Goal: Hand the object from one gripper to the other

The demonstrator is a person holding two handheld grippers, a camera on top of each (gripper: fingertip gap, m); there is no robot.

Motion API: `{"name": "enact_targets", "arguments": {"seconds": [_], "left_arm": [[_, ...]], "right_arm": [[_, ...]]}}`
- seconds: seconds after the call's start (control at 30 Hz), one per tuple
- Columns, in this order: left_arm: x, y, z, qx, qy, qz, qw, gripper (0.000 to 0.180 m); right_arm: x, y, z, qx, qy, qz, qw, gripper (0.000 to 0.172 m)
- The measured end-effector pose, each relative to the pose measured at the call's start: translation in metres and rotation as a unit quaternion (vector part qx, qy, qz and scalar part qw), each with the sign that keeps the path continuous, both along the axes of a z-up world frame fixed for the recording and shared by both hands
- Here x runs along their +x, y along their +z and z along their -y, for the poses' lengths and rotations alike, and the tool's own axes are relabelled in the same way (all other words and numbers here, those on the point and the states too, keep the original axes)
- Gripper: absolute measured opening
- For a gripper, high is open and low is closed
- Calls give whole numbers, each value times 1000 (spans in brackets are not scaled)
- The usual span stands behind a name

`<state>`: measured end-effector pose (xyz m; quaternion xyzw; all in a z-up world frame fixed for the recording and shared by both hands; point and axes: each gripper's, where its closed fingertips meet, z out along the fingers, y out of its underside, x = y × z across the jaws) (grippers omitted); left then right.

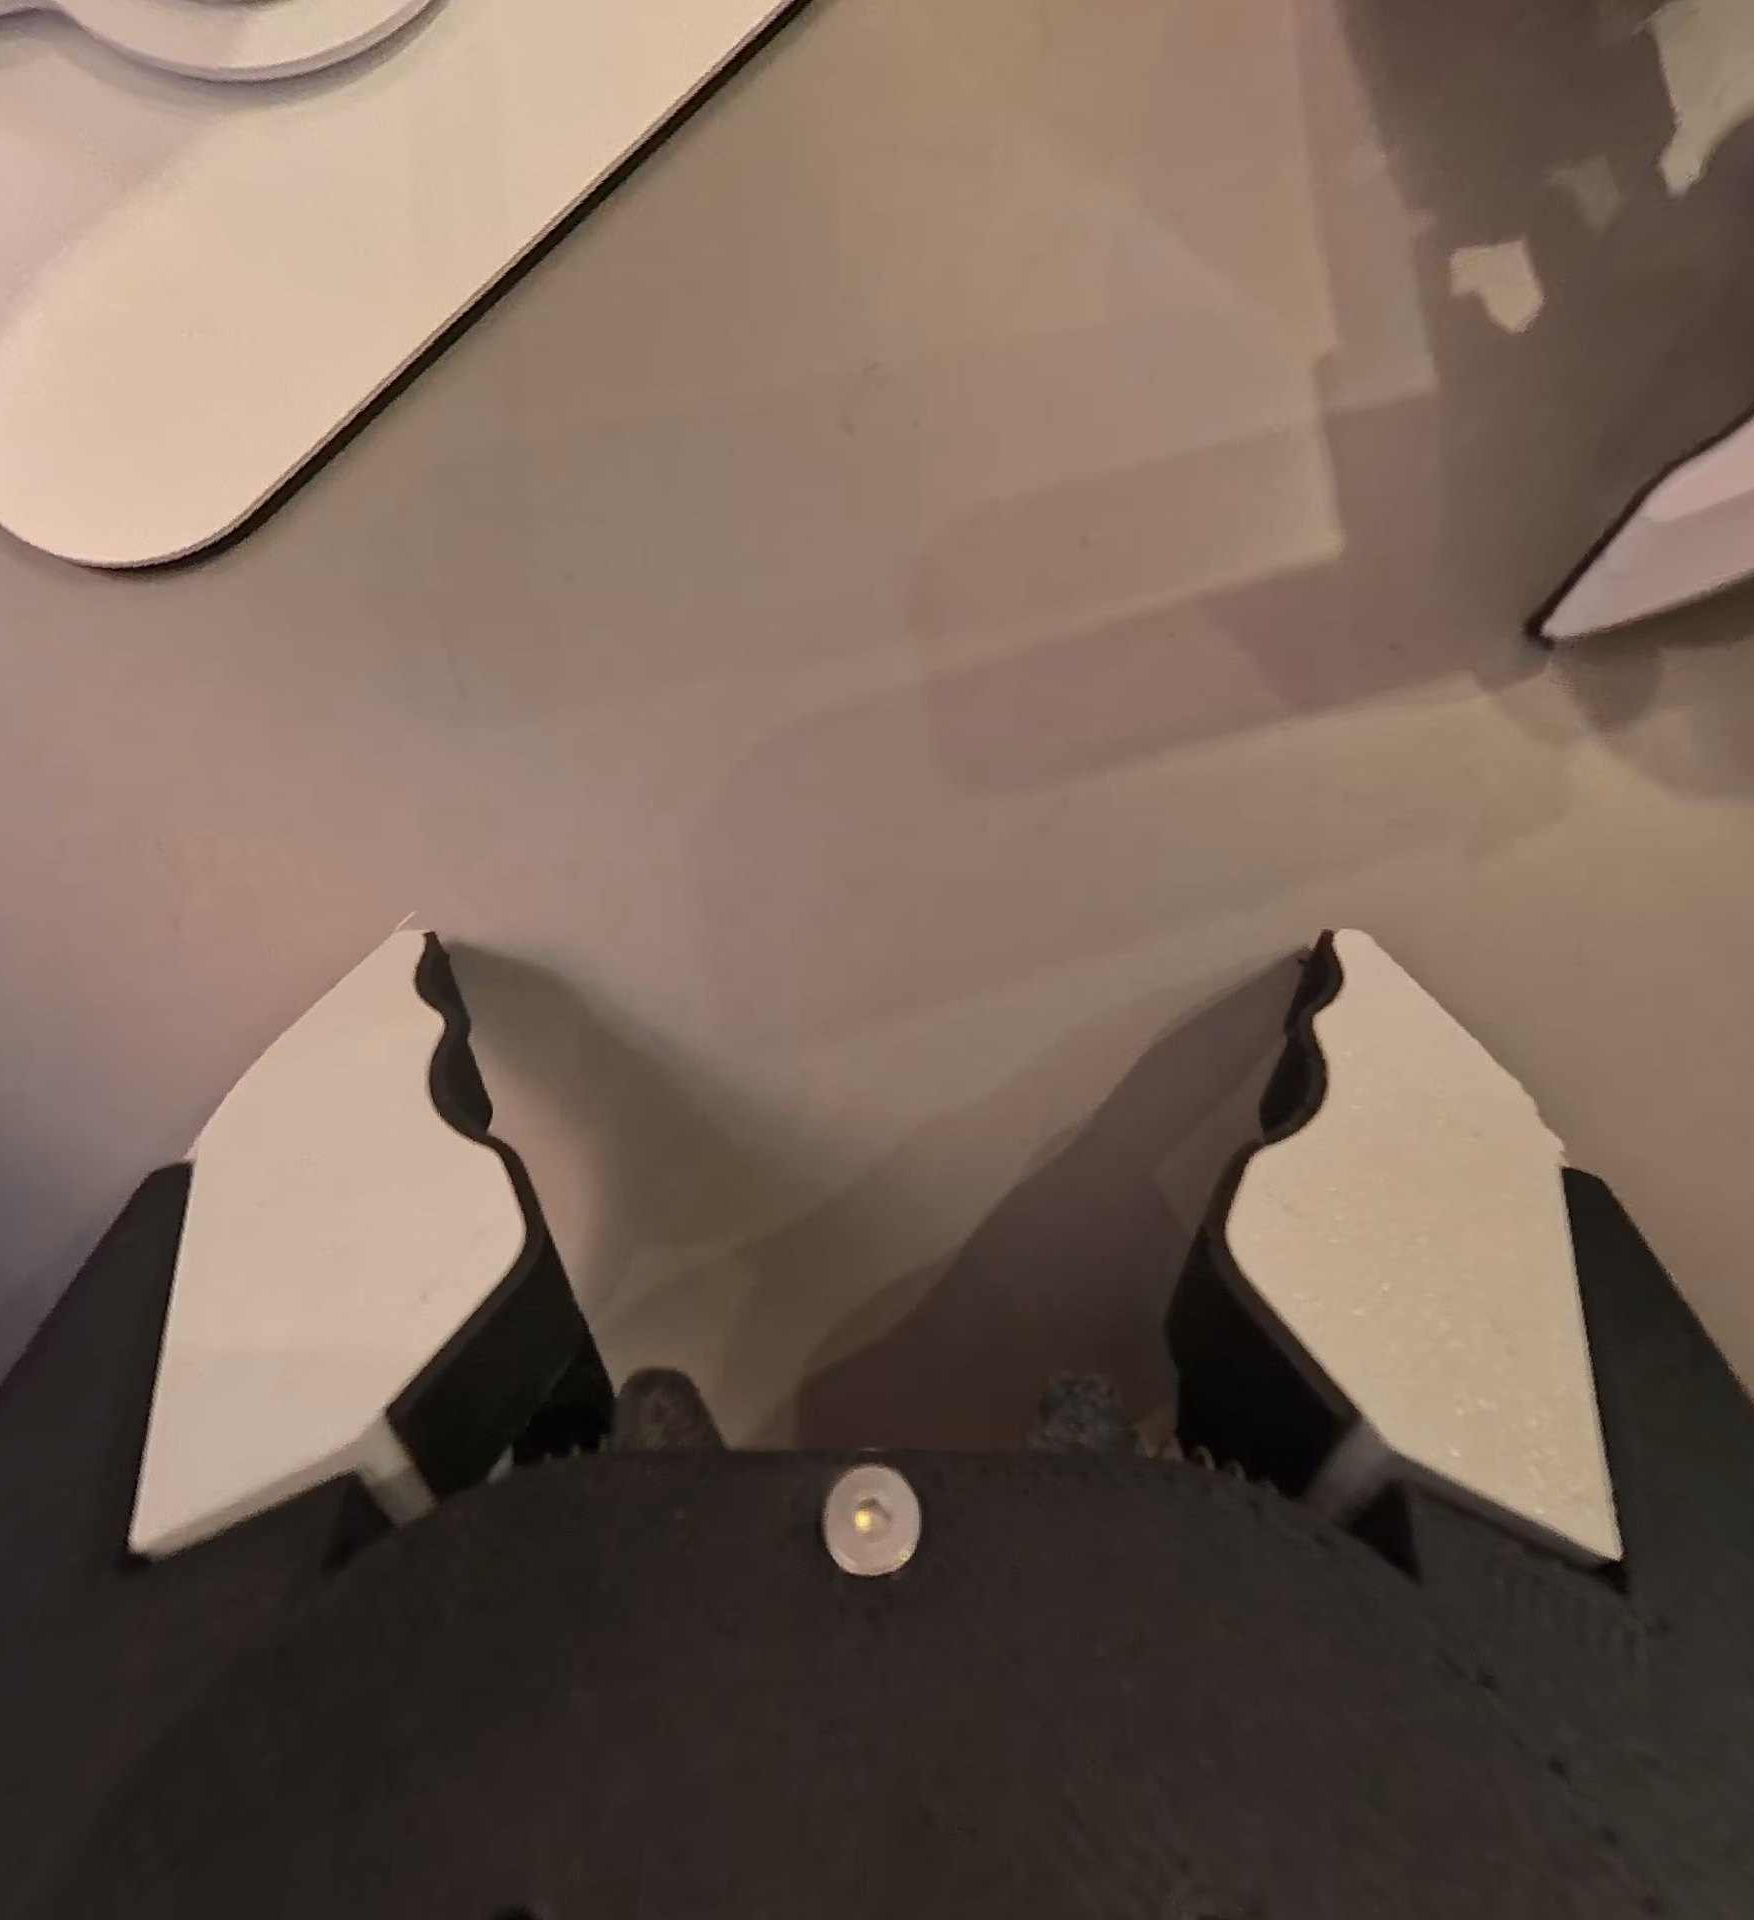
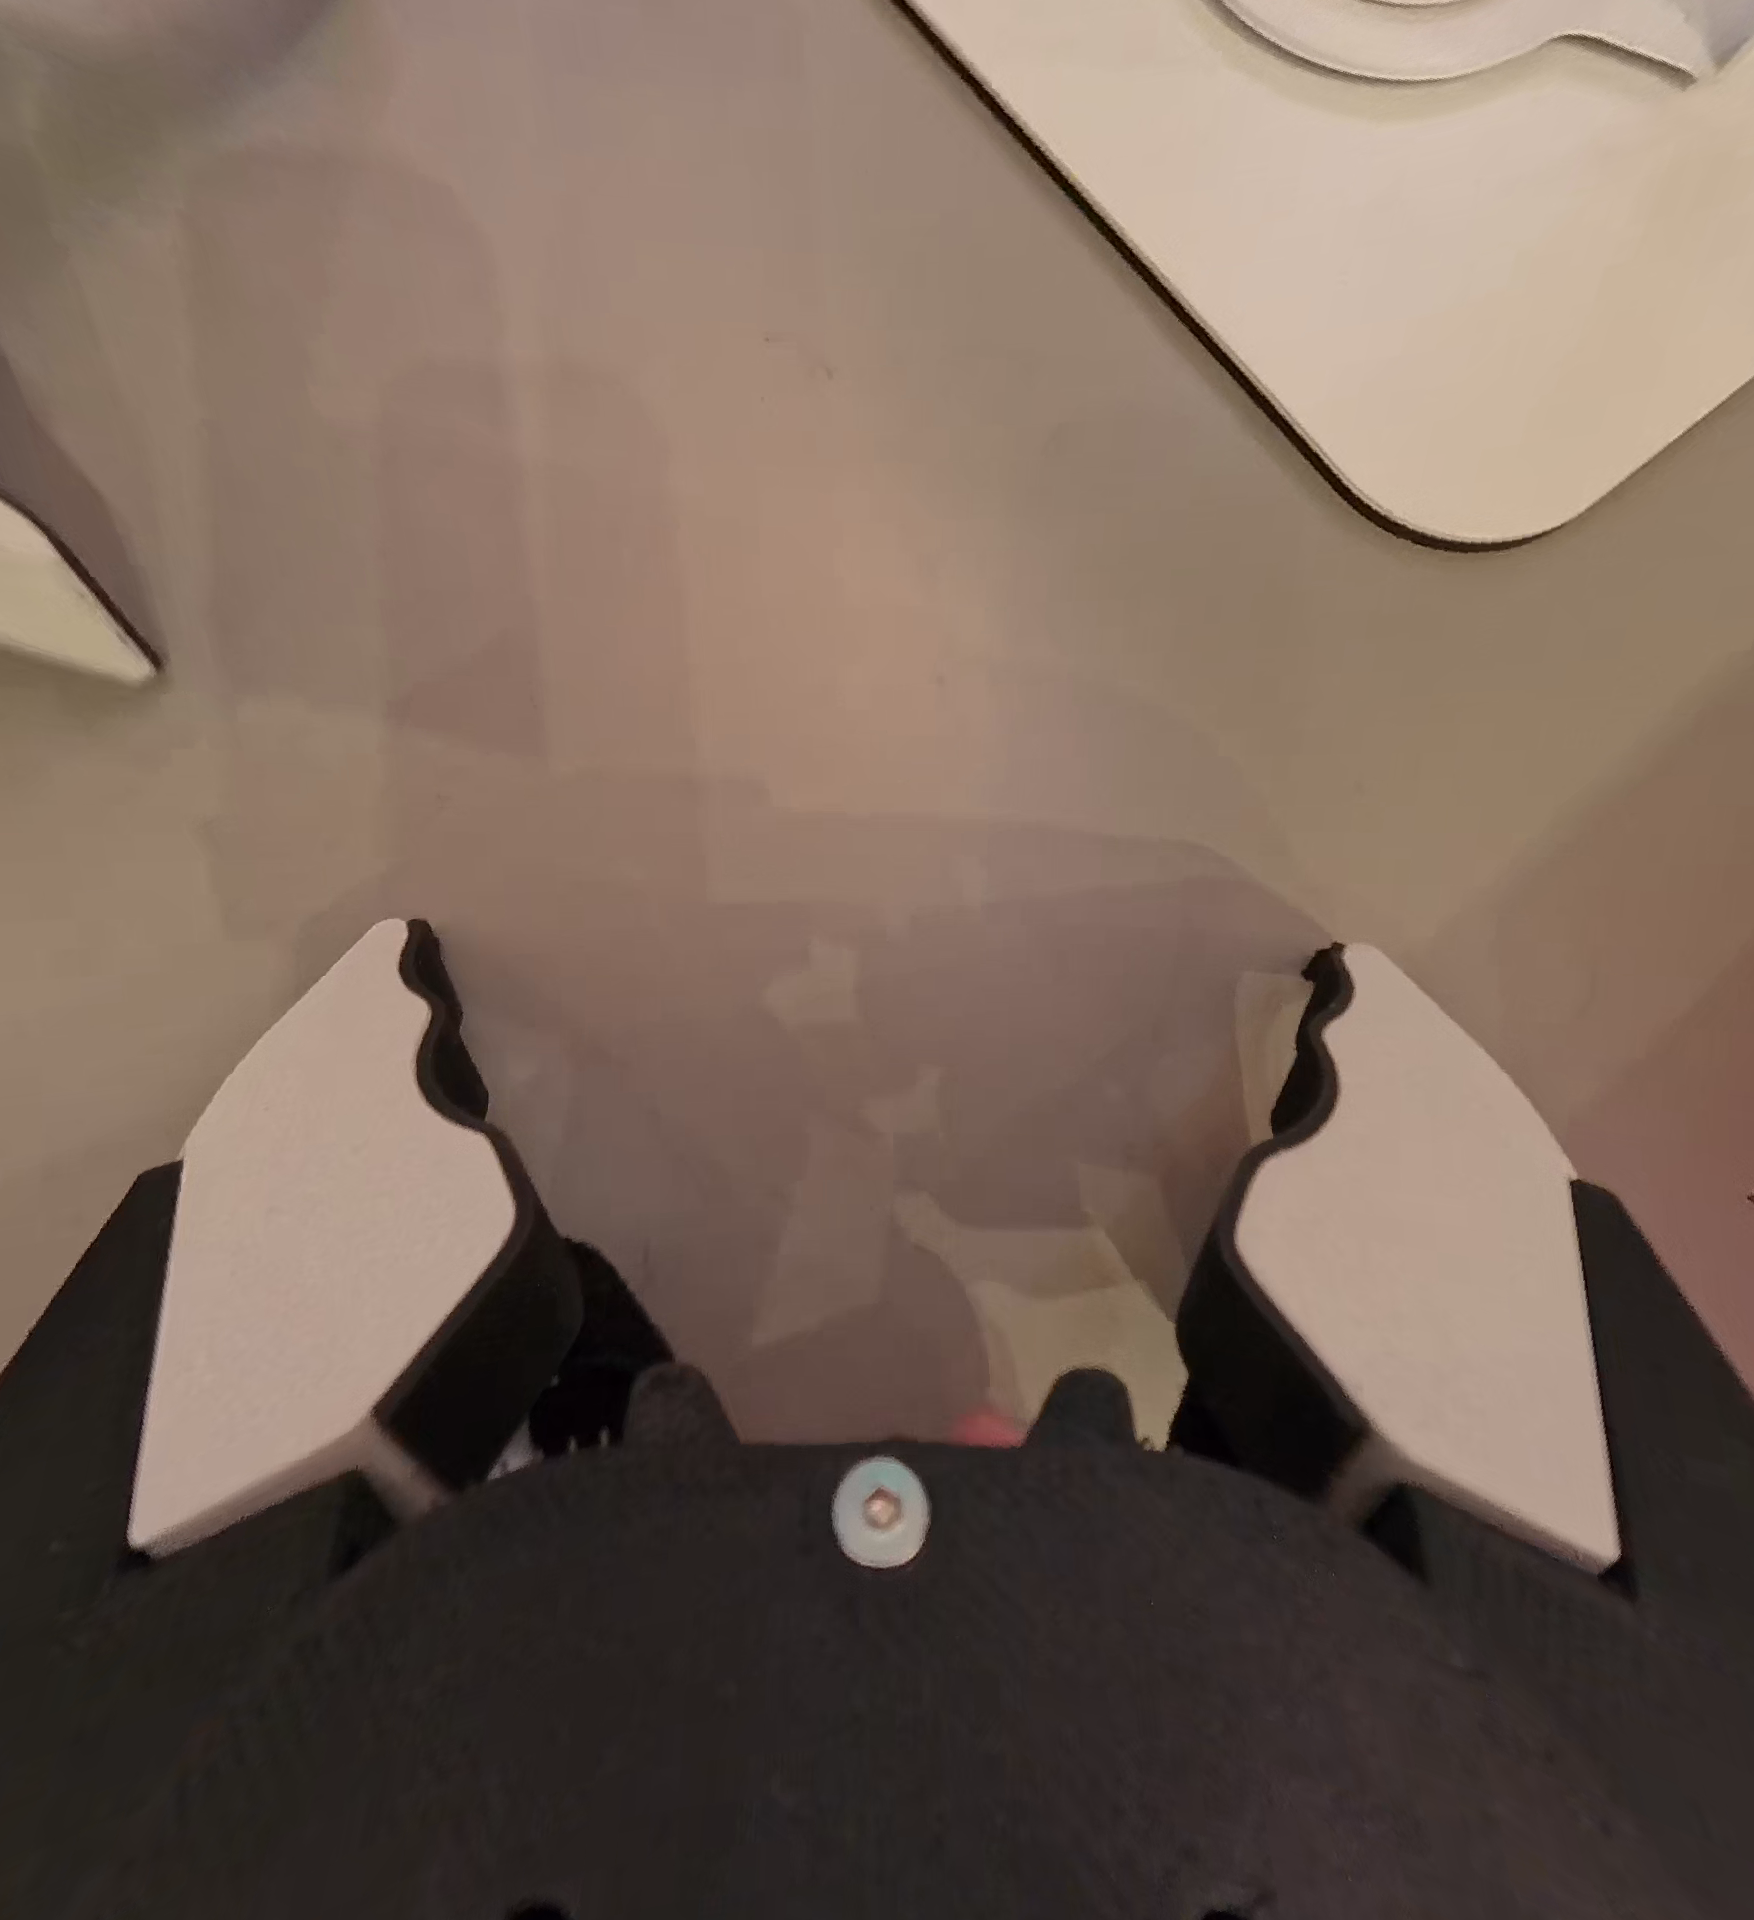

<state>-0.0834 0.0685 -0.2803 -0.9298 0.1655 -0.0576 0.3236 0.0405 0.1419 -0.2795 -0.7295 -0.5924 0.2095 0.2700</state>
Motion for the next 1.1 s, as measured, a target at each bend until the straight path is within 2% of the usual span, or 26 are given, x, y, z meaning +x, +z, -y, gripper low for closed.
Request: {"name": "enact_targets", "arguments": {"seconds": [0.07, 0.53, 0.57, 0.6, 0.63, 0.67, 0.7, 0.73, 0.8, 0.87, 0.93, 1.03, 1.1], "left_arm": [[1, -1, -4, -3, 24, -1, 1000, 147], [1, 0, -28, -14, 66, -3, 998, 144], [1, 3, -30, -6, 74, 0, 997, 129], [1, 8, -33, 16, 83, 5, 996, 94], [2, 10, -34, 24, 83, 11, 996, 75], [5, 11, -32, 23, 75, 20, 997, 73], [9, 15, -31, 30, 68, 41, 996, 58], [10, 23, -29, 51, 62, 54, 995, 45], [3, 45, -16, 90, 50, 45, 994, 29], [-17, 87, -1, 159, 46, 33, 986, 11], [-58, 123, 15, 194, 52, -17, 979, 1], [-126, 148, 34, 170, 13, -117, 978, 12], [-163, 149, 40, 142, -59, -200, 968, 27]], "right_arm": [[-2, 0, 0, 0, -12, 0, 1000, 145], [-19, 0, -5, -16, -29, 21, 999, 145], [-19, 2, -7, -20, -36, 18, 999, 140], [-22, 7, -8, -34, -43, -1, 998, 134], [-28, 14, -6, -66, -45, -41, 996, 121], [-33, 22, -2, -104, -40, -84, 990, 100], [-37, 29, 0, -124, -34, -115, 985, 79], [-38, 36, -1, -119, -27, -138, 983, 73], [-37, 47, 3, -98, -7, -173, 980, 52], [-37, 58, 8, -74, 18, -201, 977, 27], [-38, 65, 14, -54, 43, -220, 973, 12], [-42, 63, 20, -50, 62, -215, 973, 17], [-44, 63, 24, -43, 74, -211, 974, 21]]}}
